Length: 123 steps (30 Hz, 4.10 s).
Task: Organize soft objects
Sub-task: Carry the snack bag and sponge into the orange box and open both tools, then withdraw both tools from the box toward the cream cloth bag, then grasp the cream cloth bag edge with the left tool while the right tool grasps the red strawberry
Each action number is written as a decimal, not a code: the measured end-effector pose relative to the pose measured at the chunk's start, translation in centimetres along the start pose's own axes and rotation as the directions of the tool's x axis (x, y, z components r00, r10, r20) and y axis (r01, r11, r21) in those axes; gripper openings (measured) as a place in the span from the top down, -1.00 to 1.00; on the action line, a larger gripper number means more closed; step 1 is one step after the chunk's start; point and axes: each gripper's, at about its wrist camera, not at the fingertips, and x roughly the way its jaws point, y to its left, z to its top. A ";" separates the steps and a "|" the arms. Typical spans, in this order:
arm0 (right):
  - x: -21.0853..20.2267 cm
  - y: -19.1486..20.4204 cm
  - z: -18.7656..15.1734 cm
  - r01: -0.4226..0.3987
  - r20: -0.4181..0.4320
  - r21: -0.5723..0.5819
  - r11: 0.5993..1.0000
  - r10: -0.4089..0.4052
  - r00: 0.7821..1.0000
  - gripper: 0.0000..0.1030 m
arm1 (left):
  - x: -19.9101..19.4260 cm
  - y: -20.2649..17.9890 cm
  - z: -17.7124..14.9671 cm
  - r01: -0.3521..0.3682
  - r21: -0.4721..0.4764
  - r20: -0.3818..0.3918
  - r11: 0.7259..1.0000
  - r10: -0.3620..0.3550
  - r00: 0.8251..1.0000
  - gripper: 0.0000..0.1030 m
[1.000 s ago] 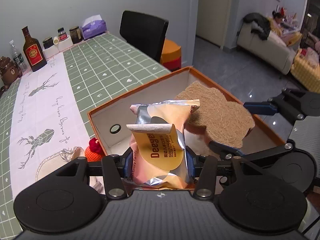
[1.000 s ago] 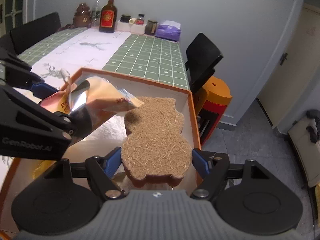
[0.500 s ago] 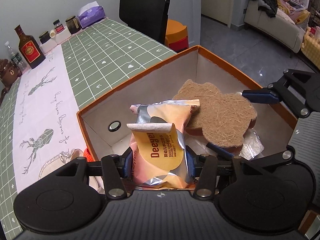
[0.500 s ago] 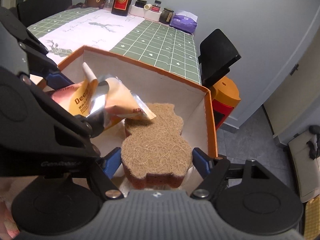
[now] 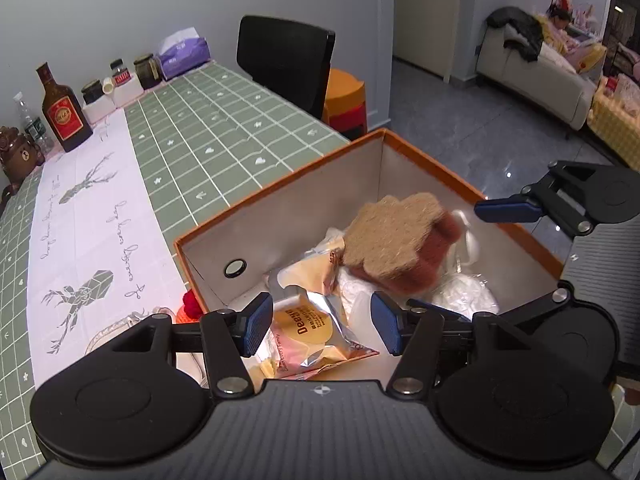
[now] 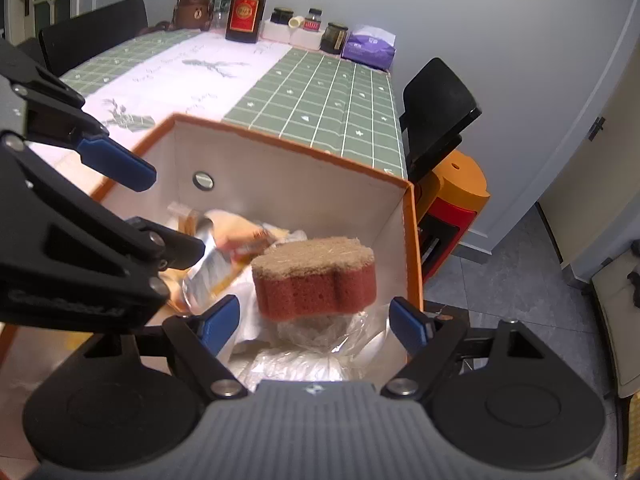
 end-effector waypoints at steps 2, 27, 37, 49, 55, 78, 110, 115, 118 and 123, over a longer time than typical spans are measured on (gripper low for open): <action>-1.0 0.3 0.0 0.002 0.020 0.010 1.000 -0.002 1.000 -0.57 | -1.3 0.2 -0.2 0.006 -0.006 0.031 1.000 -0.006 1.000 -0.29; -11.6 12.5 1.7 -0.280 0.161 -0.016 0.960 0.279 0.947 -0.48 | -13.9 9.8 -10.0 -0.080 -0.166 0.201 0.983 0.113 0.973 -0.29; -9.5 15.6 3.5 -0.253 0.091 -0.099 0.962 0.261 0.961 -0.12 | -13.0 12.5 -11.3 -0.078 -0.177 0.155 0.981 0.106 0.982 -0.29; -3.4 17.2 7.3 -0.174 -0.009 -0.389 0.905 0.185 0.983 -0.11 | -7.2 17.9 -8.4 -0.056 -0.145 0.024 0.988 0.060 0.998 -0.36; 0.9 18.1 8.9 -0.161 -0.062 -0.569 0.807 0.152 0.986 -0.11 | -2.4 19.8 -7.2 -0.045 -0.082 -0.050 0.996 0.041 0.998 -0.45; 11.8 19.1 10.6 -0.218 -0.227 -0.749 0.625 0.067 0.972 -0.11 | 9.0 22.8 -8.2 0.045 0.050 -0.240 0.998 -0.032 0.970 -0.54; 12.7 19.8 10.1 -0.172 -0.190 -0.757 0.630 0.039 0.981 0.07 | 8.3 21.9 -8.1 0.007 0.064 -0.176 0.998 0.005 0.984 0.78; 11.3 19.6 10.8 -0.157 -0.167 -0.736 0.658 0.047 0.985 0.08 | 6.2 21.9 -7.5 -0.003 0.047 -0.121 0.999 0.009 0.993 0.78; 10.0 19.4 11.4 -0.142 -0.147 -0.718 0.681 0.051 0.988 0.08 | 4.4 21.8 -6.9 -0.029 0.039 -0.074 0.999 0.031 0.997 0.78; 7.0 19.2 12.0 -0.108 -0.087 -0.690 0.716 0.066 0.994 0.08 | 0.7 20.8 -6.3 -0.076 0.042 0.014 0.996 0.076 0.997 0.78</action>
